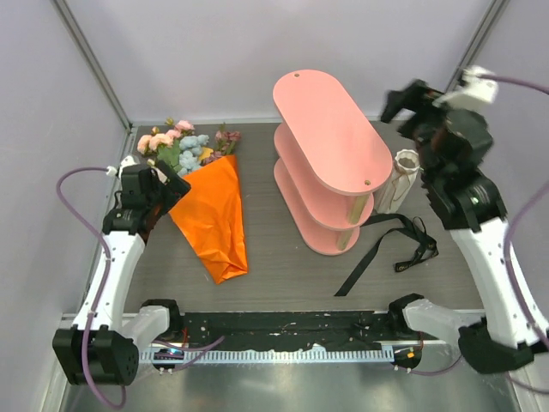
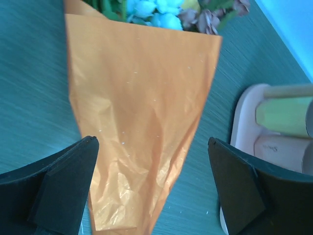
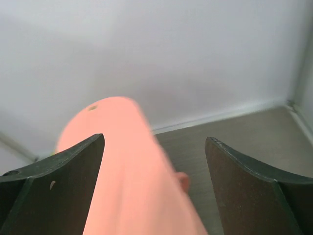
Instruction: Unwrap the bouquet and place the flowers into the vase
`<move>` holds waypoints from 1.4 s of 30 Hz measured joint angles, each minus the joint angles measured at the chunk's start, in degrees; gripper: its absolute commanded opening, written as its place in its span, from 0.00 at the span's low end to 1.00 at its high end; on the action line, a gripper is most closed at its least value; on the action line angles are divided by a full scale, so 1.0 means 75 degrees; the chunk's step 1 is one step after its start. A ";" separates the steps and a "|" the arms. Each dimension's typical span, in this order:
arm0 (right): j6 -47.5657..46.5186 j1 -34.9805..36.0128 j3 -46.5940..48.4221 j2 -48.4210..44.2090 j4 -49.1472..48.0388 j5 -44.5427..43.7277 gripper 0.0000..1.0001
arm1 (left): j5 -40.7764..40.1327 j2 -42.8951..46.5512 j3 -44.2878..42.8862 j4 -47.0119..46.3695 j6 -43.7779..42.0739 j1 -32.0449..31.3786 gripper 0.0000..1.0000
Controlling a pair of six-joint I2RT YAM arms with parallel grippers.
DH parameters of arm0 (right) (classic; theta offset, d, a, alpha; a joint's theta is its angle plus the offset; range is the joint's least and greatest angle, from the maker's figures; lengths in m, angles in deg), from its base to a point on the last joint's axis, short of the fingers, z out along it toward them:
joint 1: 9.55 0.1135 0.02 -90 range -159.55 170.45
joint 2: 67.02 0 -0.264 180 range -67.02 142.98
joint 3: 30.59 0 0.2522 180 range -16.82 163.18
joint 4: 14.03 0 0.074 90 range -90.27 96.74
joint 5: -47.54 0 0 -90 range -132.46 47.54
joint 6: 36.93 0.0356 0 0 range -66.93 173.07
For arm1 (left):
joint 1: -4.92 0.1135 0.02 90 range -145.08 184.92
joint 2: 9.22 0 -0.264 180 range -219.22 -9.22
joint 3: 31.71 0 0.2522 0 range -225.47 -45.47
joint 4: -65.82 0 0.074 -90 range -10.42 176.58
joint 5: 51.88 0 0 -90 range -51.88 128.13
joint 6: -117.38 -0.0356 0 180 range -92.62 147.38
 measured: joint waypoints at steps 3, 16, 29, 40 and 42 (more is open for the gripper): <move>-0.0982 0.1667 0.1064 0.1142 -0.0644 0.0679 0.91 | -0.0364 0.0268 0.0277 0.0090 0.0256 0.0023 1.00; -0.4351 0.6968 0.1058 0.3083 -0.0213 0.3101 0.92 | 0.0883 0.0067 0.2984 -0.1102 0.1670 0.0927 0.61; -0.4103 0.7277 -0.0574 0.1929 -0.0621 0.2288 0.88 | 0.1996 0.0379 0.3287 -0.2897 0.1880 0.0868 0.00; -0.3899 0.7277 -0.0510 0.2358 -0.0848 -0.0385 0.88 | 0.3008 -0.1816 0.0656 -0.4065 0.1705 -0.2203 0.33; -0.3896 0.7283 -0.0510 0.2296 -0.0906 -0.0525 0.88 | 0.3244 -0.2422 0.0262 -0.4103 0.1603 -0.2570 0.51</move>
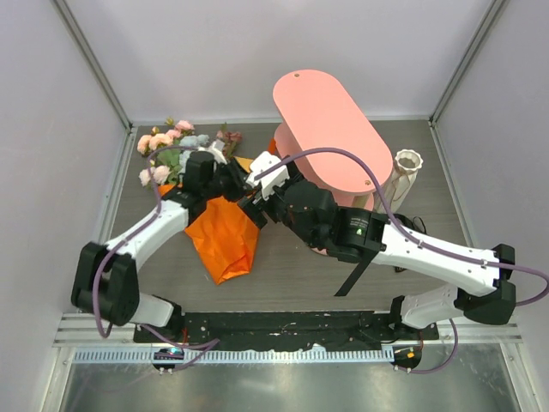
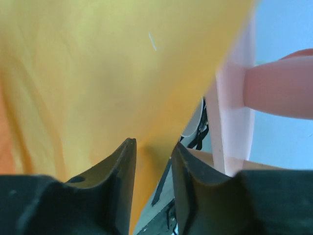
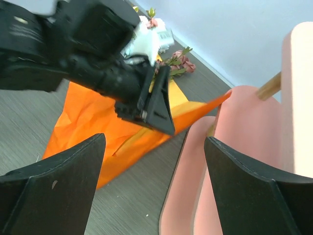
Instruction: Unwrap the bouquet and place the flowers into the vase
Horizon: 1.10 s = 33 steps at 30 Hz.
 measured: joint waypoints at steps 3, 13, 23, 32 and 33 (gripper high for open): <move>0.0020 0.0000 -0.0023 -0.0140 -0.0023 -0.0134 0.88 | 0.0201 -0.1017 -0.0644 0.0391 -0.0356 -0.0420 0.81; 0.0315 0.0000 -0.0108 -0.0175 -0.0108 -0.0128 0.88 | -0.1105 0.0434 -0.0052 0.1923 -0.1527 -0.0807 0.68; 0.0697 0.0000 -0.0242 0.0125 -0.0169 0.0096 0.88 | -0.3541 -0.0842 -0.1320 0.4103 -0.2323 -0.1192 0.54; 0.0793 0.0000 -0.0577 -0.0306 -0.0195 0.0058 0.88 | -0.2154 0.0420 0.0265 0.2229 -0.2244 -0.1314 0.98; 0.0793 0.0000 -0.0580 -0.0323 -0.0195 0.0058 0.88 | -0.1798 0.0557 0.0440 0.1953 -0.2218 -0.1314 0.96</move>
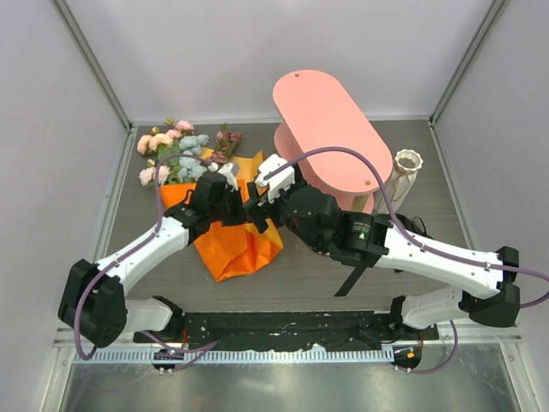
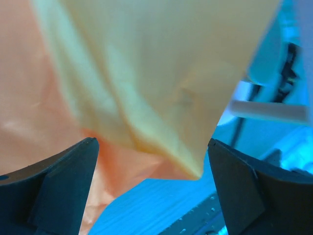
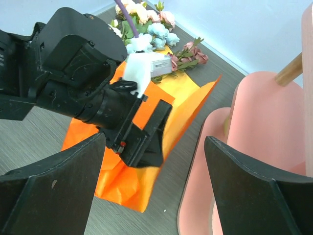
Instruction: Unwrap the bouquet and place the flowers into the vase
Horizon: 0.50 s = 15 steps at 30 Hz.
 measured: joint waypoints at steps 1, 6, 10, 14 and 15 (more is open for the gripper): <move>0.0003 0.0000 0.0000 -0.0015 -0.0009 -0.0006 0.88 | 0.0423 0.0026 0.0044 -0.0189 -0.0006 0.0000 0.95; 0.0003 0.0000 -0.0085 -0.0079 -0.0020 -0.0003 0.88 | 0.2261 -0.0254 -0.0157 -0.1052 -0.0076 0.0000 0.74; 0.0035 0.0000 -0.0137 -0.0172 -0.0017 0.0000 0.88 | 0.2384 0.0364 -0.0143 -0.1099 -0.0297 0.0017 0.71; 0.0085 0.0000 -0.0175 -0.0358 -0.0017 0.0003 0.88 | 0.1967 0.1408 -0.0085 -0.0997 -0.0784 0.0044 0.94; 0.0090 0.0000 -0.0175 -0.0402 -0.0017 0.0003 0.88 | 0.1754 0.1658 -0.0050 -0.0953 -0.0912 0.0044 0.92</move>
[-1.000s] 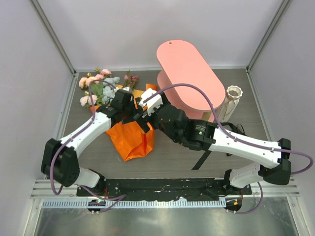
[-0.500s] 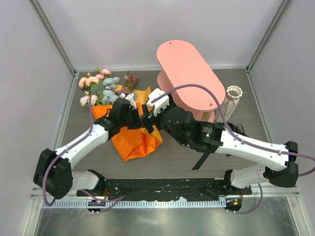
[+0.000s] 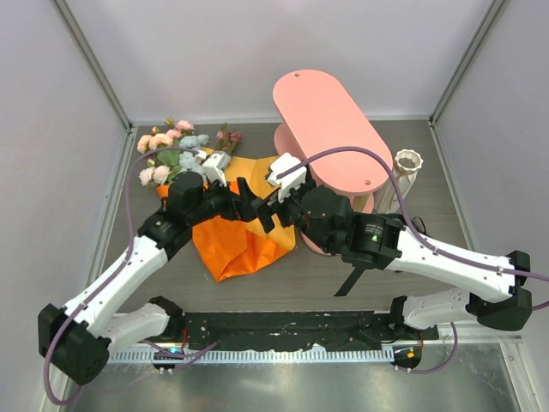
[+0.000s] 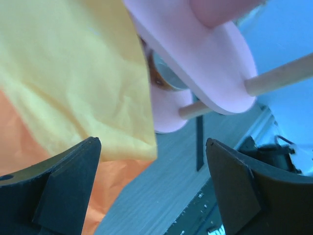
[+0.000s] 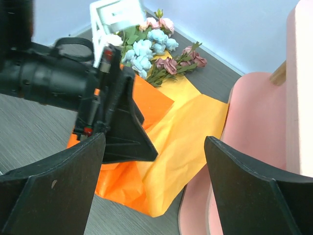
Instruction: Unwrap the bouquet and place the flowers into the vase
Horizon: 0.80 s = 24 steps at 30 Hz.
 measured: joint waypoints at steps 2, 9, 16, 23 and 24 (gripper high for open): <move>0.0015 0.0000 -0.0009 -0.0096 -0.0003 0.0003 0.88 | -0.0583 0.0338 -0.0006 0.0323 -0.0169 -0.0003 0.84; 0.0090 0.0000 -0.0038 -0.0245 -0.0006 0.0082 0.88 | -0.3439 -0.2221 -0.2973 0.3585 -0.0350 0.0006 0.88; 0.0201 0.0000 -0.0096 -0.0312 -0.0090 0.0216 0.88 | -0.5598 -0.5263 -0.4948 0.5686 -0.0481 -0.0775 0.77; 0.0227 0.0000 -0.0096 -0.0344 -0.0090 0.0221 0.88 | -0.6781 -0.7160 -0.5878 0.6534 -0.0714 -0.1498 0.68; 0.0227 0.0000 -0.0096 -0.0364 -0.0090 0.0219 0.88 | -0.6869 -0.7283 -0.5875 0.6612 -0.0726 -0.1524 0.66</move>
